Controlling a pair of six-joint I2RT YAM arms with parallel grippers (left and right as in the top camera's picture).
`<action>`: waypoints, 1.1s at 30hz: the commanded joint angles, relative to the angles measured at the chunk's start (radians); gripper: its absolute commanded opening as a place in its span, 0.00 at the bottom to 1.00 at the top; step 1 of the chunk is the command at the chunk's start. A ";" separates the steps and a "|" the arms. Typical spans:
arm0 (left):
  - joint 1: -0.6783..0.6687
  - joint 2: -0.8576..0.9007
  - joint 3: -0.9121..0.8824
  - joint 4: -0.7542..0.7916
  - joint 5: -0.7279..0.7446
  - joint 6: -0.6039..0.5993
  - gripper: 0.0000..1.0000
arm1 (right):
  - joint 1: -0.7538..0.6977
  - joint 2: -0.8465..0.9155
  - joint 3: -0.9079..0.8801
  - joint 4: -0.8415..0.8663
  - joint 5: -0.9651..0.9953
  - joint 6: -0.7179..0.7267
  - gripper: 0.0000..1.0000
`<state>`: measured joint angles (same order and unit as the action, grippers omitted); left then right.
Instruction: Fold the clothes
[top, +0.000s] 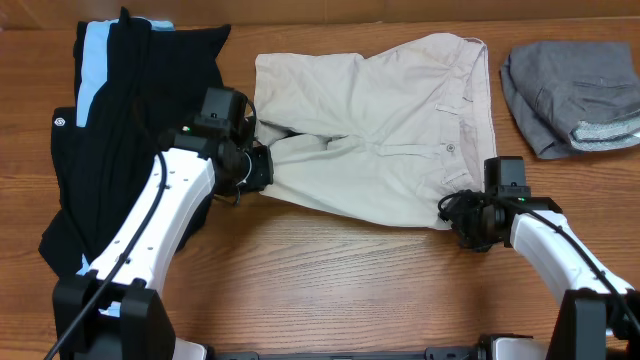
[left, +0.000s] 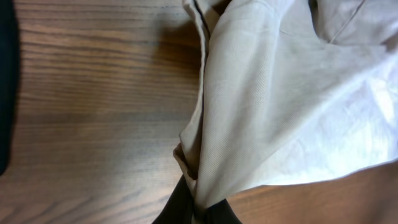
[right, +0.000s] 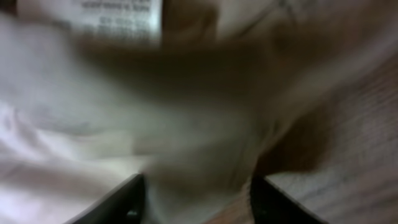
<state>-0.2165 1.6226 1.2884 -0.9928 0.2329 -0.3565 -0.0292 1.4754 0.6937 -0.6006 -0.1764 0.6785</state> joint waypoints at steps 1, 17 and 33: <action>0.000 -0.022 0.059 -0.070 -0.011 0.063 0.04 | 0.006 0.027 -0.008 0.021 0.065 0.007 0.24; 0.000 -0.022 0.181 -0.352 -0.087 0.126 0.04 | -0.067 -0.227 0.227 -0.427 -0.005 -0.129 0.04; 0.000 -0.022 0.180 -0.545 -0.087 0.171 0.04 | -0.067 -0.477 0.592 -0.930 0.072 -0.201 0.04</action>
<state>-0.2165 1.6196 1.4479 -1.5387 0.1879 -0.2237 -0.0860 0.9947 1.2339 -1.5368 -0.1650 0.5175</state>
